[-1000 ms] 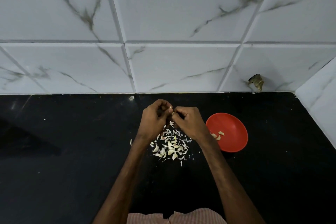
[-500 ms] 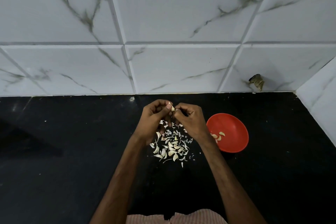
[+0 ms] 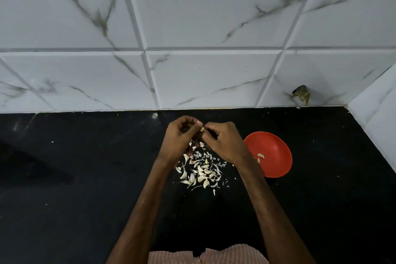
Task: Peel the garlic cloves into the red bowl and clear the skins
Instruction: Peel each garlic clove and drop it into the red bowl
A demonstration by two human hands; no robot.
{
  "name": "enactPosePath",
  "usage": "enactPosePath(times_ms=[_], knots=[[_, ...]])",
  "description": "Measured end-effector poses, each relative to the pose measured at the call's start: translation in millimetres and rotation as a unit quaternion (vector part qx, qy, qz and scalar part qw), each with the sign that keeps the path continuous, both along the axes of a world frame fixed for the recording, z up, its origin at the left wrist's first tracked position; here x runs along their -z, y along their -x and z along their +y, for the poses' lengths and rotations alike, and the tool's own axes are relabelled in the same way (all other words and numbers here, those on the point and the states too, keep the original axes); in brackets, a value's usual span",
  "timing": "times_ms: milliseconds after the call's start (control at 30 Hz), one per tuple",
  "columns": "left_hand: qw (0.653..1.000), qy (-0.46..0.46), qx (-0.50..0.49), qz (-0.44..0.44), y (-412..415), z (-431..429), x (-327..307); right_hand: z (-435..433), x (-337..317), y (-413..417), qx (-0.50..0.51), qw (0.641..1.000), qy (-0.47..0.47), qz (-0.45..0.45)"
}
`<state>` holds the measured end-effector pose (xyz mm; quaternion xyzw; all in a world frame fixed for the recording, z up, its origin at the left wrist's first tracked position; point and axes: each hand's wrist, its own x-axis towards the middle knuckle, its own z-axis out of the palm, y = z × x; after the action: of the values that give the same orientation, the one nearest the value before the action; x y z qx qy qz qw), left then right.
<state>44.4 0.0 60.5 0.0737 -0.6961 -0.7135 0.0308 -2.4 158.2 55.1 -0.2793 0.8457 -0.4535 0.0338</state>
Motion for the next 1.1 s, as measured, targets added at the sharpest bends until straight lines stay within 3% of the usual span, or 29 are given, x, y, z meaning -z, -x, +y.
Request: enactPosePath(times_ms=[233, 333, 767, 1100], knots=[[0.999, 0.034, 0.000, 0.024, 1.8, 6.0, 2.9, -4.1, 4.7, -3.7, 0.045, 0.995, 0.086, -0.022], [1.000, -0.001, 0.005, 0.026, 2.9, 8.6, 2.4, -5.5, 6.1, -4.9, 0.067, 0.988, 0.138, -0.028], [0.987, -0.160, 0.022, 0.006, -7.0, 9.0, -5.2, -5.2, -0.5, -7.4, 0.075, 0.978, 0.191, -0.046], [0.990, -0.135, -0.023, 0.029, -11.6, 10.1, -1.0, -2.4, -3.3, -21.2, 0.056, 0.962, 0.257, -0.073]])
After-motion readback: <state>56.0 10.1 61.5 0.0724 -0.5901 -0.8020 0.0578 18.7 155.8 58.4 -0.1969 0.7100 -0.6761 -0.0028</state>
